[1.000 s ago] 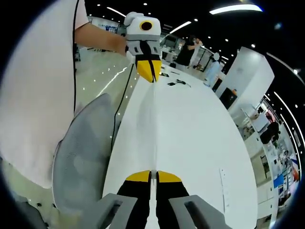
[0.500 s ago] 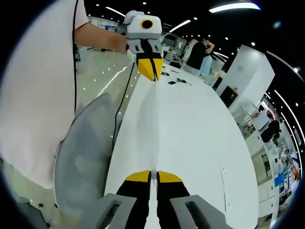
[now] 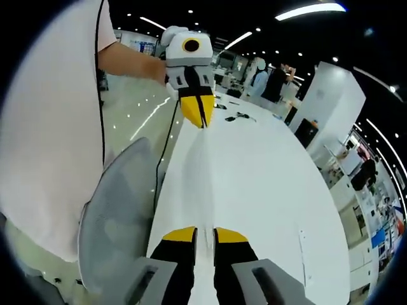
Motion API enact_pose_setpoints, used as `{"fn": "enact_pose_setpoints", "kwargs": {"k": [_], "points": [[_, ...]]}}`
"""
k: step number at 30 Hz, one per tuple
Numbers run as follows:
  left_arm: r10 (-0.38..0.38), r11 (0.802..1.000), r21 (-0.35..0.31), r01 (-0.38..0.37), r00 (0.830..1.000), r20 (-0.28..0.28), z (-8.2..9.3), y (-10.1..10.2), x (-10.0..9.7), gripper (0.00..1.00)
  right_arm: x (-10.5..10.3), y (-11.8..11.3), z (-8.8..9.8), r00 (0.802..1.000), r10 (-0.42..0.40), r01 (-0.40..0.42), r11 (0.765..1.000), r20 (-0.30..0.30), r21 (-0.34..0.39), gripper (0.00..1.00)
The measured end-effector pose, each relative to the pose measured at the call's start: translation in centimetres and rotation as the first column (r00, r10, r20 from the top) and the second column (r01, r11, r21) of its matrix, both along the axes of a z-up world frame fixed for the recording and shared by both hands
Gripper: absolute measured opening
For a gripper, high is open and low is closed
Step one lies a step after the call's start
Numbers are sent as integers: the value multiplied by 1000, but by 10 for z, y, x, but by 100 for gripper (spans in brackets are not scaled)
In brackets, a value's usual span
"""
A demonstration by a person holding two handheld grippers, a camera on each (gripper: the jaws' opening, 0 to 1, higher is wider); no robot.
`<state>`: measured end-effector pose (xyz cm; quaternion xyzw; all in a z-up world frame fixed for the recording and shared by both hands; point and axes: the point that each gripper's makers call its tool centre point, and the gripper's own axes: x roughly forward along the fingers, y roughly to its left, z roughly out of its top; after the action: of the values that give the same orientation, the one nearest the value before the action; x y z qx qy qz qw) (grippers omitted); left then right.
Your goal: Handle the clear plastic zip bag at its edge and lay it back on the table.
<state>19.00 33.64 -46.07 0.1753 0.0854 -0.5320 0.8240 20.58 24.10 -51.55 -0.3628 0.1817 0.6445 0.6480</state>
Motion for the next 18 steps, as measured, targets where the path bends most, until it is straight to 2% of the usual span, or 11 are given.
{"fn": "enact_pose_setpoints", "kwargs": {"k": [18], "points": [[-7, 1000, 1, 7, 1000, 8, 1, -2, -2, 0, 1, 10, 12, 1000, 5, -5, 999, 2, 31, 7]]}}
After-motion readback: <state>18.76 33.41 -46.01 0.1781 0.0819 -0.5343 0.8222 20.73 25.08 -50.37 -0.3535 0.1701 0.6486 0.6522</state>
